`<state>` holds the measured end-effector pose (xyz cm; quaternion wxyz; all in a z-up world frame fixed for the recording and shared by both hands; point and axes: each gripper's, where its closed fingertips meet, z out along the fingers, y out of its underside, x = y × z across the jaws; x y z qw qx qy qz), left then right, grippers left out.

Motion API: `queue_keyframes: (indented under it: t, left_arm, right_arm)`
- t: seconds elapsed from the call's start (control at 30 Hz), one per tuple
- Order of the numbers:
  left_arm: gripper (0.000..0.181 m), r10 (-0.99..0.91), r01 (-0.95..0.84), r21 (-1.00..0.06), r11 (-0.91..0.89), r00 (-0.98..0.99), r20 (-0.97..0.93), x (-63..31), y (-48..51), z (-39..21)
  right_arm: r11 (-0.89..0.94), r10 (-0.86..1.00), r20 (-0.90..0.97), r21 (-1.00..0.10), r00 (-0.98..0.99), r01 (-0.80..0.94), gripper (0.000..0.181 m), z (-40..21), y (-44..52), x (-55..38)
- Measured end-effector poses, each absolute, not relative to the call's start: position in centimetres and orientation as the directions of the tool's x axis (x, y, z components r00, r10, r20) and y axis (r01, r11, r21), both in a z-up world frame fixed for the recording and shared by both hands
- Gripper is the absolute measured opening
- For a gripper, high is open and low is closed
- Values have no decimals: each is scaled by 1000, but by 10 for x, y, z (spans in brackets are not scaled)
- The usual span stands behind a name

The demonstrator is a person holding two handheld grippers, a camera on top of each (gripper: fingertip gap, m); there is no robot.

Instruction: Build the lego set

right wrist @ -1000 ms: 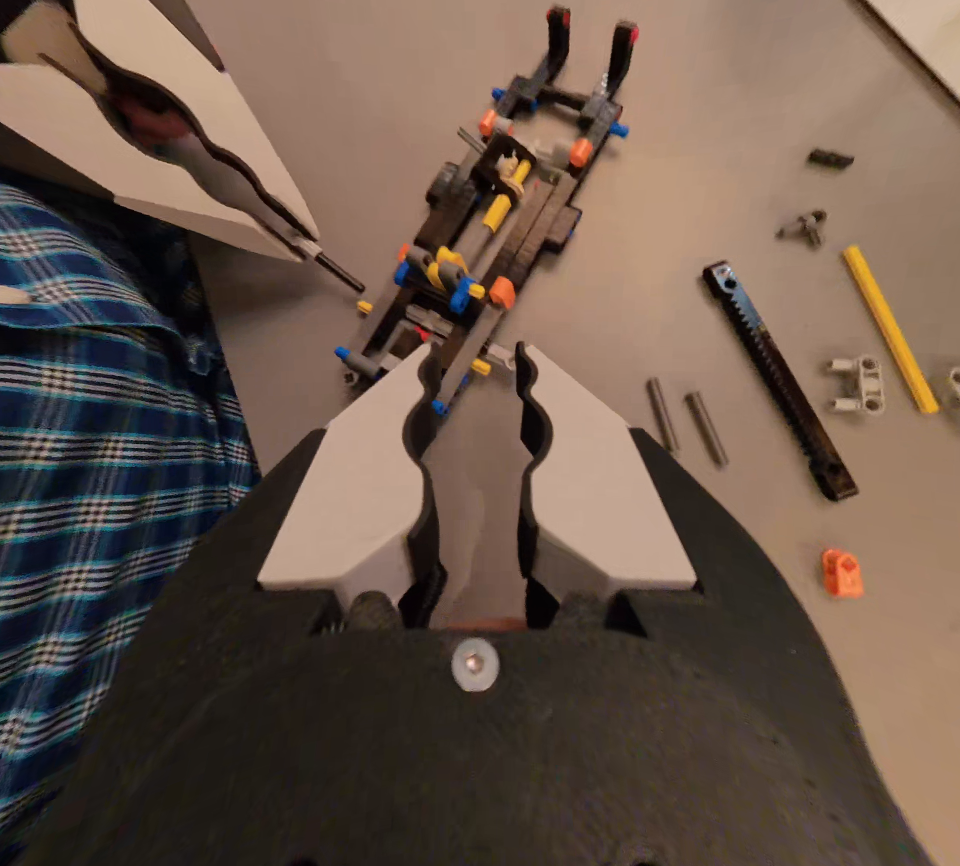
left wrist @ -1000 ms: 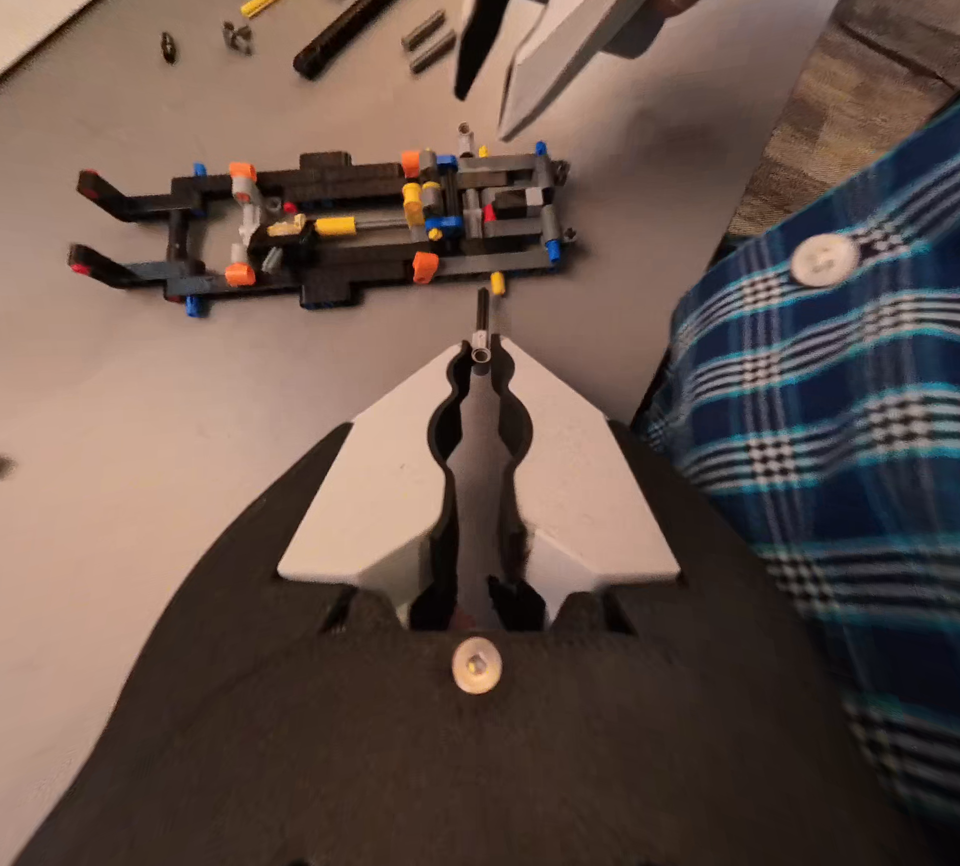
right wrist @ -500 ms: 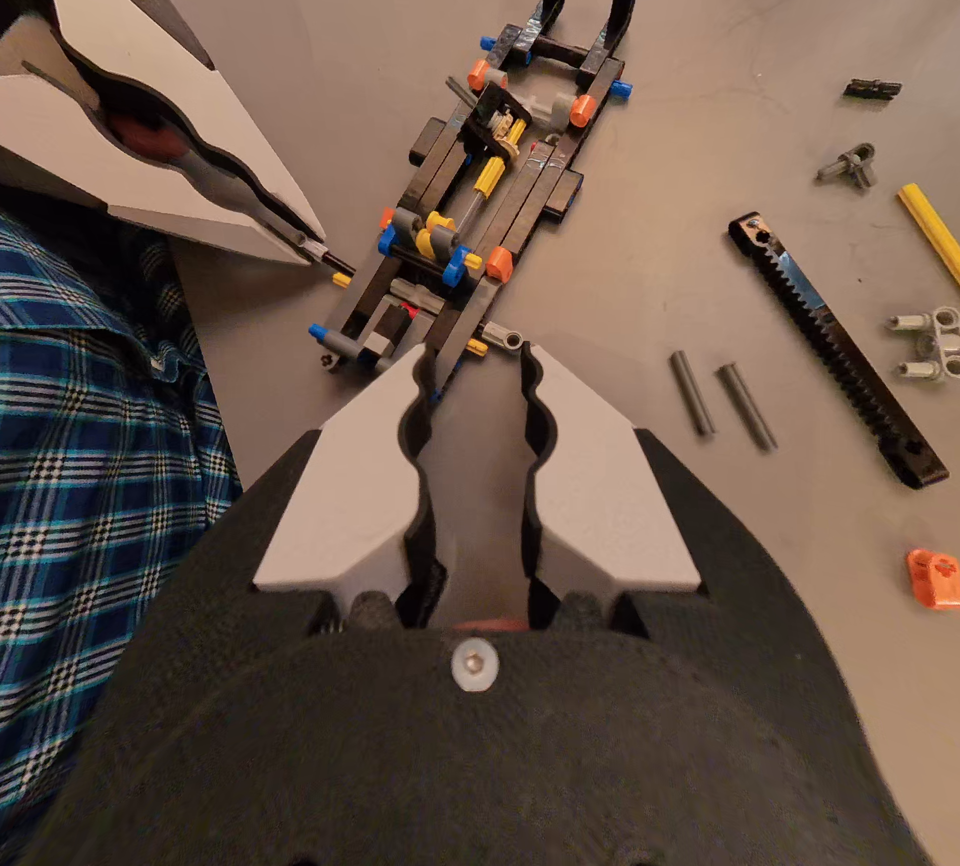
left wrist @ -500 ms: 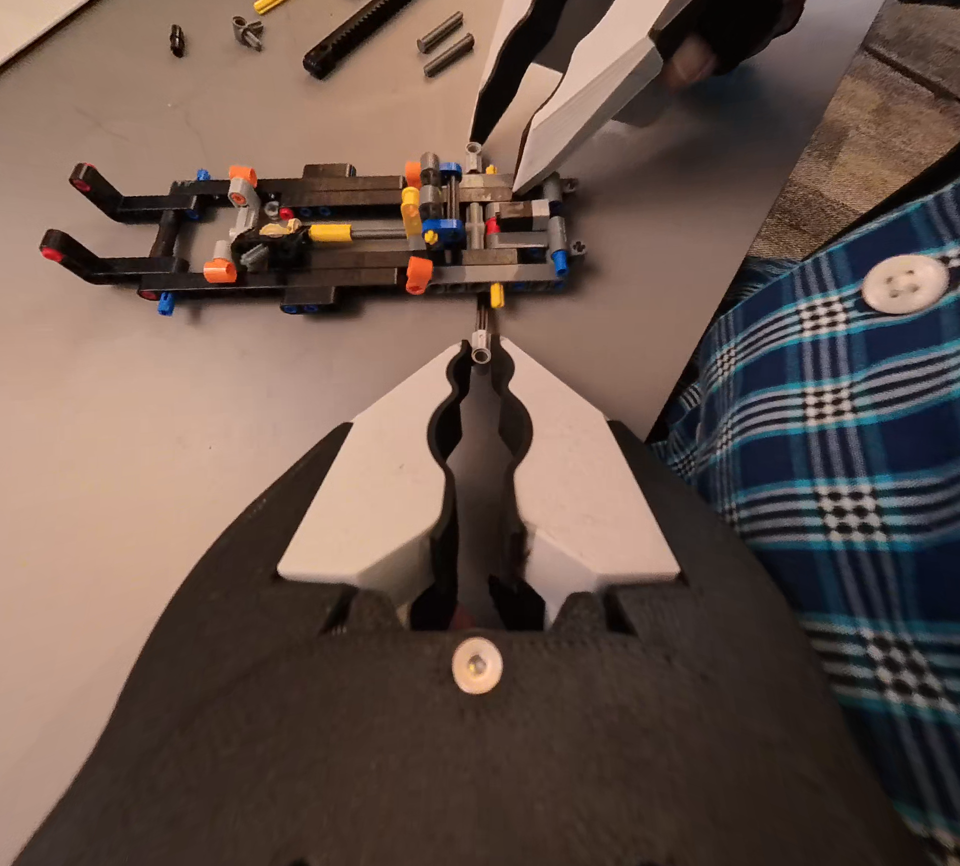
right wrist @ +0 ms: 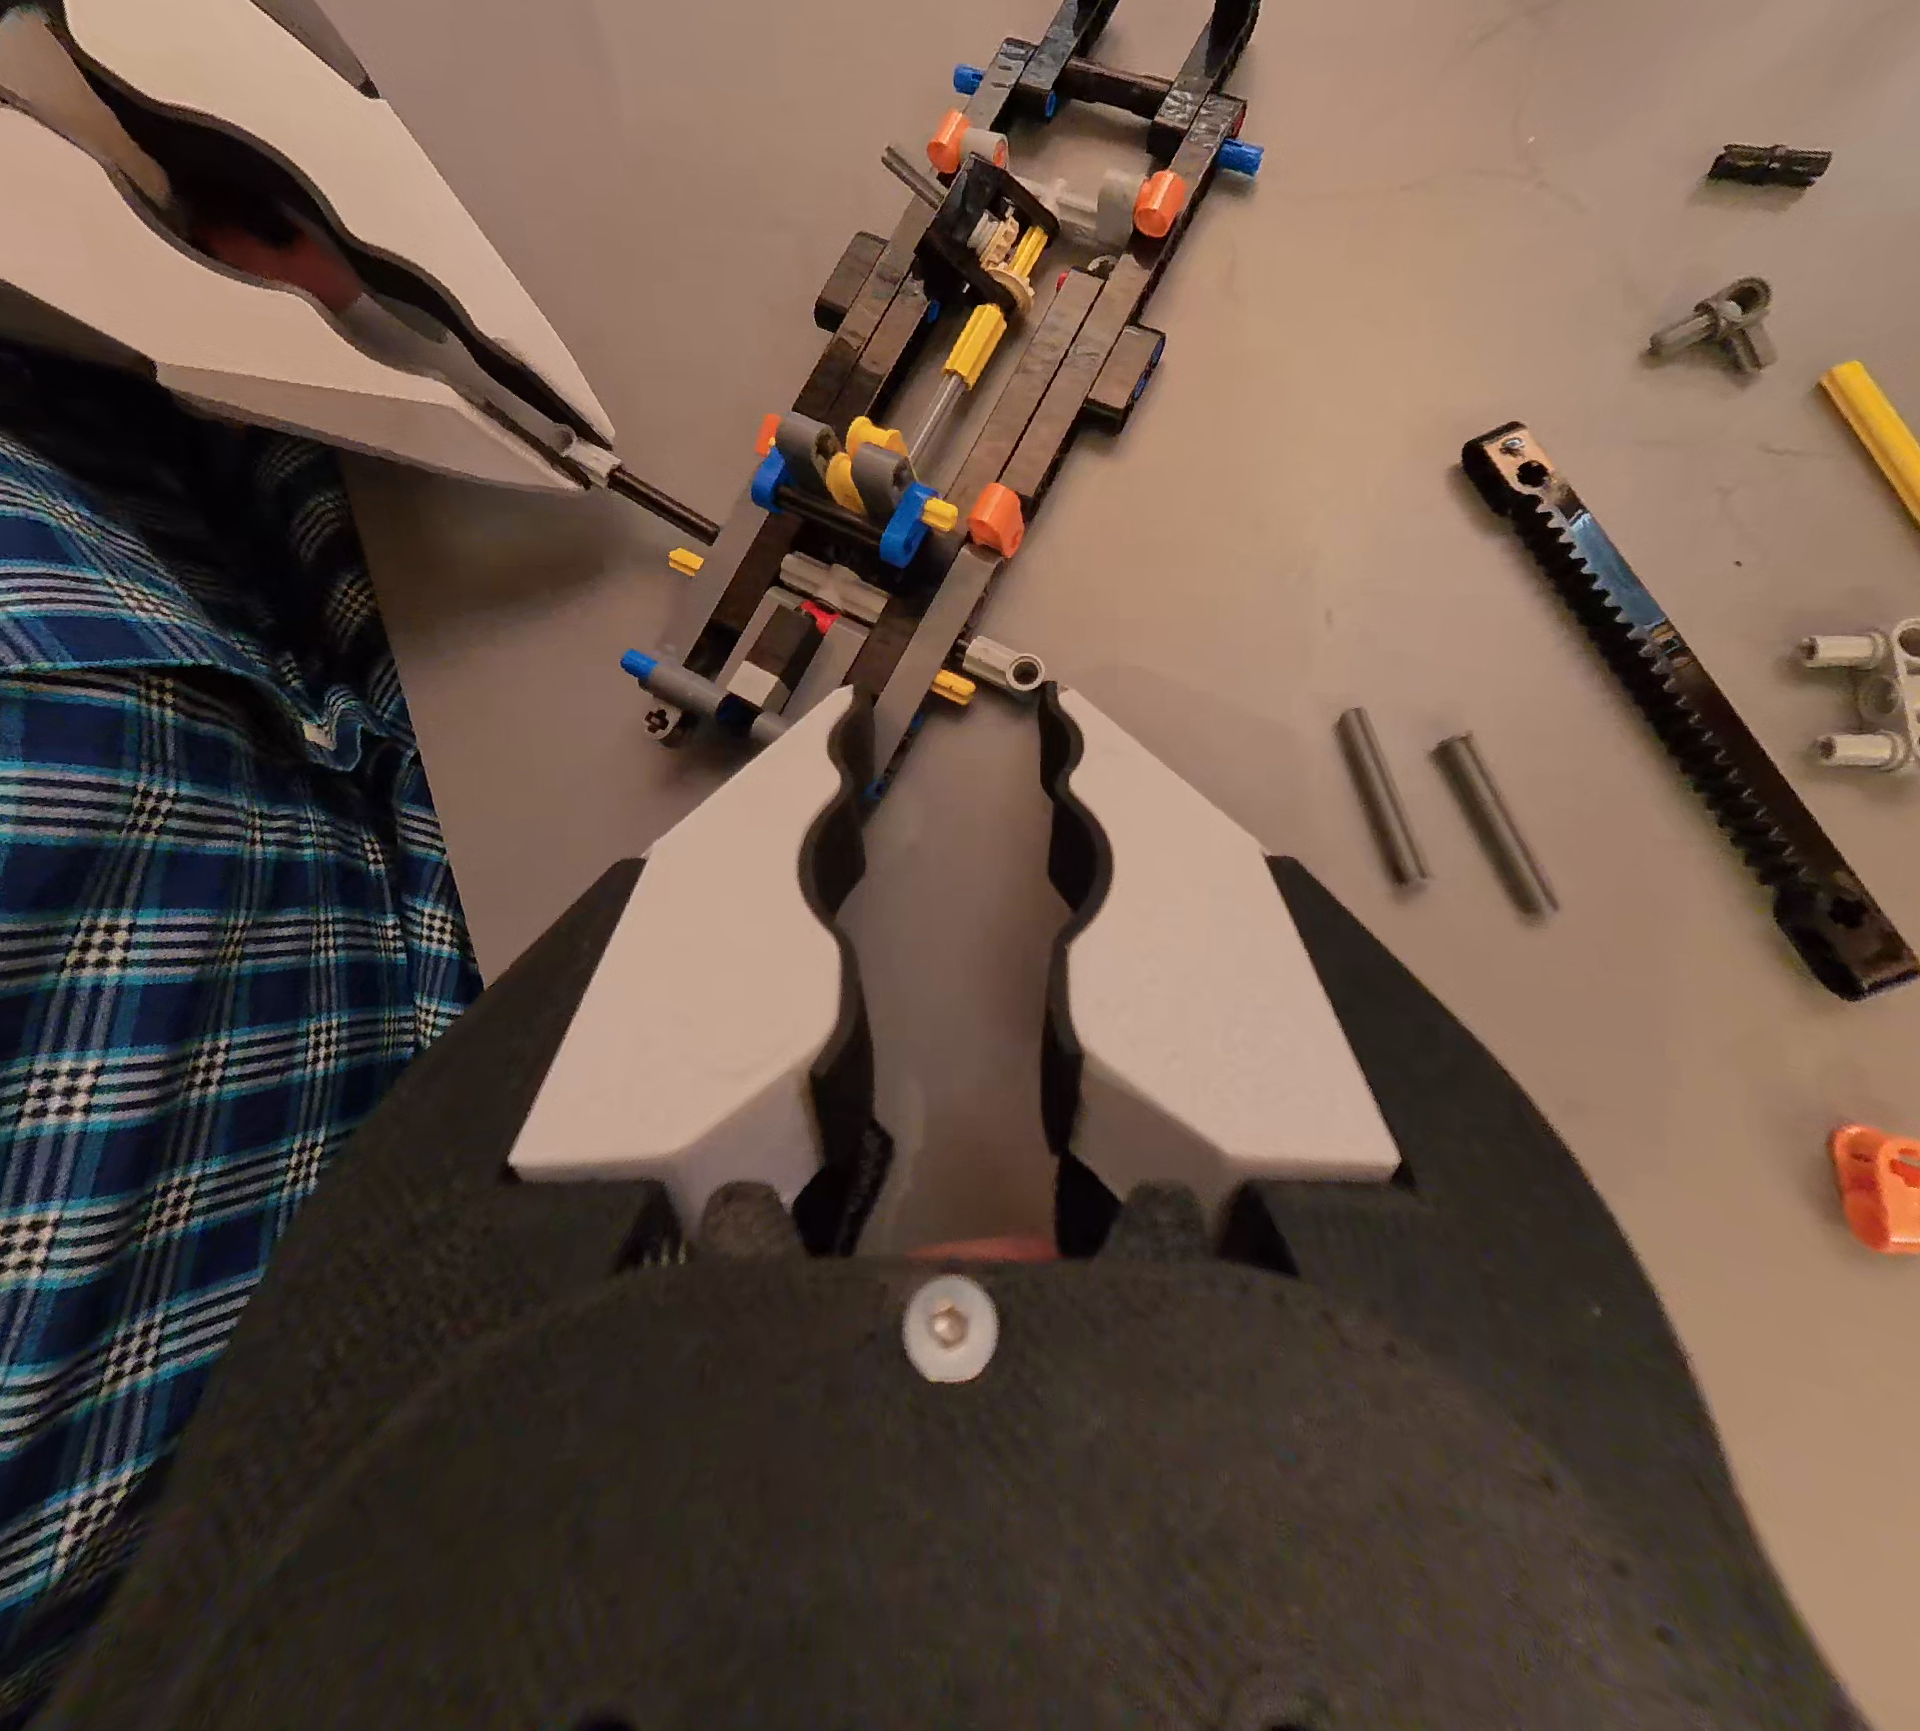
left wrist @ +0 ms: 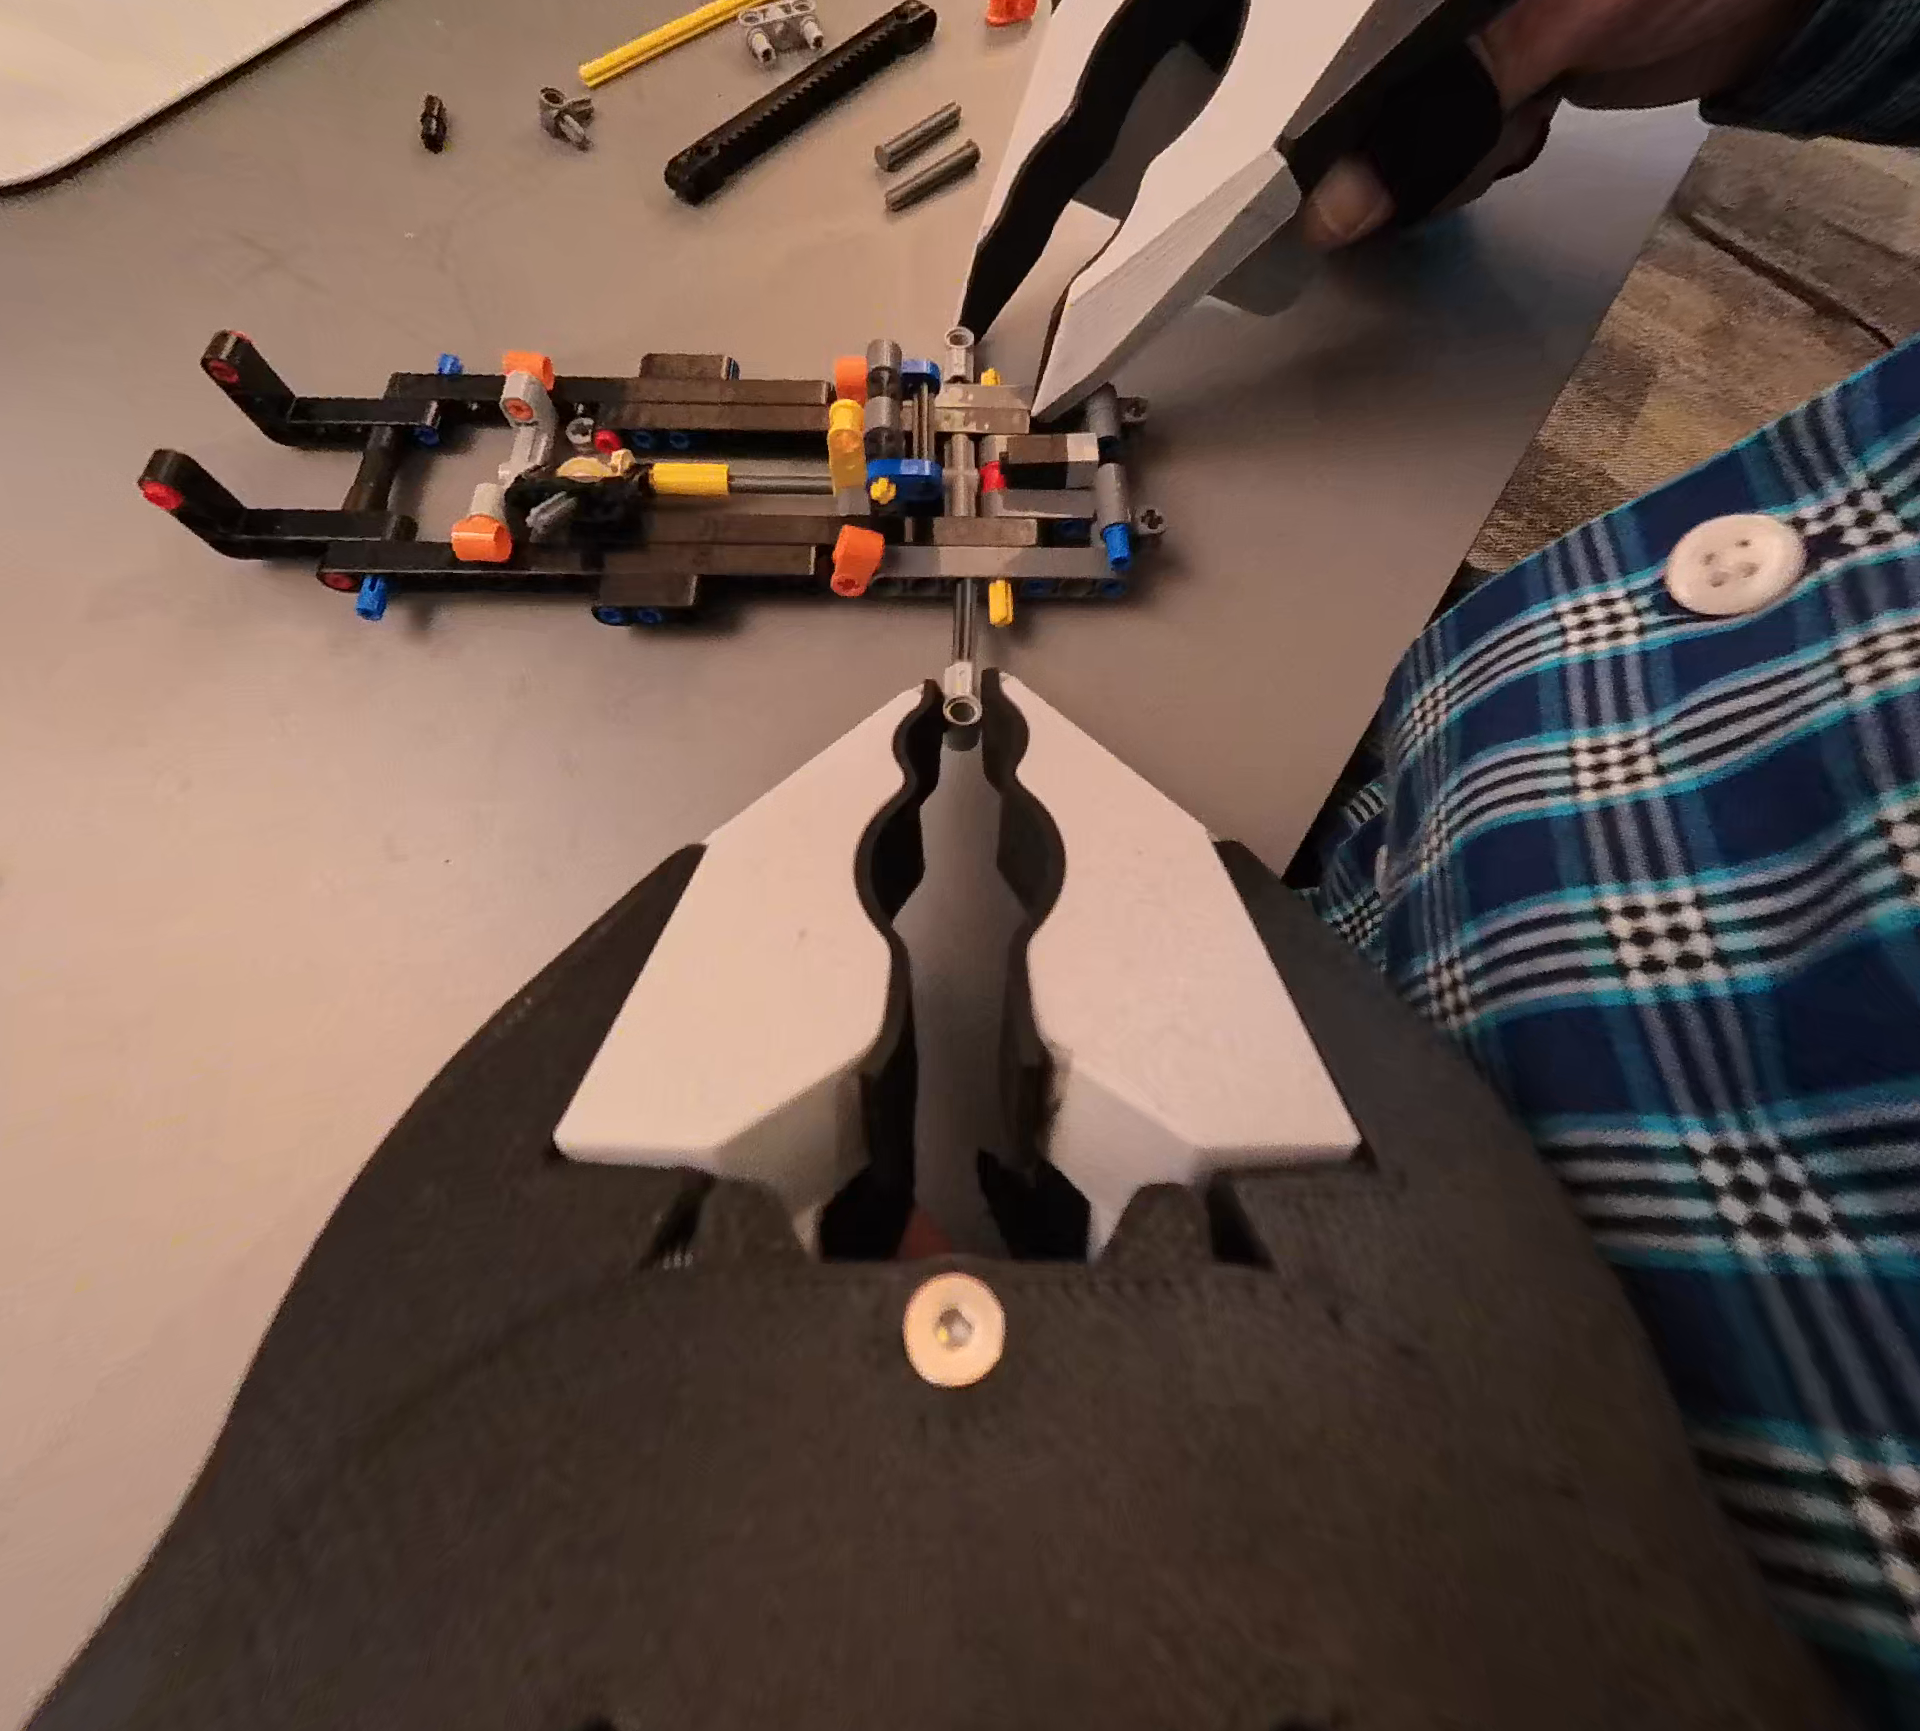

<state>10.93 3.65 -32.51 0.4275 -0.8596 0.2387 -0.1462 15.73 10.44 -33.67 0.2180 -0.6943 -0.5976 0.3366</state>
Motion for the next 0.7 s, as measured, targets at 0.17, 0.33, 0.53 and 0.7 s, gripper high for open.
queue_keyframes:
  t: [0.17, 0.33, 0.53, 0.7]
  left_arm:
    - [6, -536, -297, -794, -531, 843, 42, 109, 38, -328]
    - [6, -535, -296, -798, -525, 844, 38, 110, 40, -328]
    - [6, -548, -366, -747, -555, 837, -3, 113, 39, -340]
    - [6, -548, -375, -745, -551, 836, -15, 113, 41, -340]
  right_arm:
    - [-196, 975, -212, -704, 60, 683, 30, -336, 102, 155]
    - [-206, 973, -224, -701, 63, 682, 29, -336, 101, 153]
    - [-219, 964, -260, -693, 45, 686, 23, -336, 97, 152]
    - [-210, 966, -256, -695, 37, 688, 22, -336, 96, 151]
